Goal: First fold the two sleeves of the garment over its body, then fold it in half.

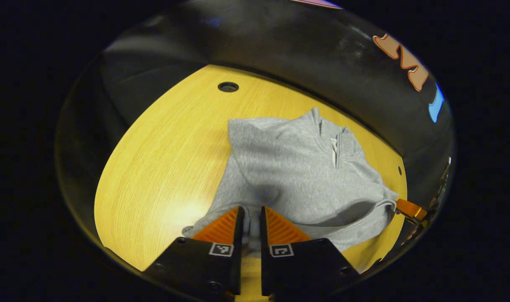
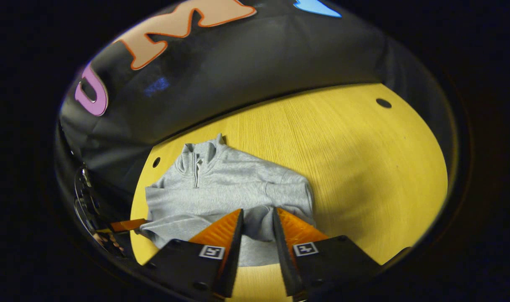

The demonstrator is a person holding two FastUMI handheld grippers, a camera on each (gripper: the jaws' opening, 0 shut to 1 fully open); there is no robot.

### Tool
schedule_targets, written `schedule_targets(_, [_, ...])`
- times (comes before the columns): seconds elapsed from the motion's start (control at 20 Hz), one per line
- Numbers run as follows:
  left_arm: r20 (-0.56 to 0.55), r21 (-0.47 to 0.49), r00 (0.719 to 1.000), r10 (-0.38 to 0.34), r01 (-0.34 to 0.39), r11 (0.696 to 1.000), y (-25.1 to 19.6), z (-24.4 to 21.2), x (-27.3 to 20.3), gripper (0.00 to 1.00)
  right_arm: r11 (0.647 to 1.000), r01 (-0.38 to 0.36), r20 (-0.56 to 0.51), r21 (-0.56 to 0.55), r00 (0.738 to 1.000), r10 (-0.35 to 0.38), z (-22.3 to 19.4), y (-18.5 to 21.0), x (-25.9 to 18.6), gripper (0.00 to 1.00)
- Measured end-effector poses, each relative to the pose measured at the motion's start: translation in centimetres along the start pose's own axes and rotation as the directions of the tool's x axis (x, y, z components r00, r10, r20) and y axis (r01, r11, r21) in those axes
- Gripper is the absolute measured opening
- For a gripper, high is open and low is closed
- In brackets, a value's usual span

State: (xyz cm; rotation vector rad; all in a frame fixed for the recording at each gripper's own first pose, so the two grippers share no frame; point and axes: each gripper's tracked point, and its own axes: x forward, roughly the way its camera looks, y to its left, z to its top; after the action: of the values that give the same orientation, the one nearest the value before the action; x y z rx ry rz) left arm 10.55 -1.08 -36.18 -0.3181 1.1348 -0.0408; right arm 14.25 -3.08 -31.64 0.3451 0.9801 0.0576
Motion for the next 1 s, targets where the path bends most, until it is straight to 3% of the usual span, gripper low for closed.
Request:
schedule_targets(0.05, [0.049,0.023,0.999,-0.009,0.008,1.000,-0.2,0.8,-0.6,0.23,0.999,-0.002,0.053,-0.039,0.999,0.004,1.0,0.5,-0.3,0.52])
schedule_targets(0.1, [0.097,0.044,0.995,-0.012,0.008,0.999,-0.5,2.0,-1.1,0.46,0.996,0.009,0.102,-0.084,0.995,0.000,1.9,0.8,-1.1,0.80])
schedule_targets(0.2, [0.198,0.091,0.980,-0.005,-0.014,0.996,-0.8,4.0,-2.5,0.93,0.987,0.033,0.196,-0.156,0.981,-0.002,3.2,1.5,-1.5,0.96])
schedule_targets(0.35, [0.384,0.133,0.923,0.013,-0.069,0.989,-1.4,7.6,-5.8,0.95,0.976,0.058,0.326,-0.209,0.945,0.014,5.0,3.1,-5.2,0.96])
schedule_targets(0.5, [0.523,0.158,0.852,0.017,-0.116,0.981,-2.3,9.7,-10.2,0.96,0.967,0.092,0.476,-0.239,0.879,0.034,7.1,4.8,-9.8,0.96])
schedule_targets(0.75, [0.665,0.203,0.747,-0.001,-0.180,0.963,-3.7,10.7,-16.3,0.96,0.956,0.187,0.645,-0.227,0.764,0.004,7.9,5.9,-16.7,0.96])
schedule_targets(1.0, [0.770,0.215,0.638,-0.002,-0.256,0.942,-3.9,10.7,-22.3,0.95,0.960,0.180,0.737,-0.213,0.675,0.037,7.9,7.7,-20.8,0.96])
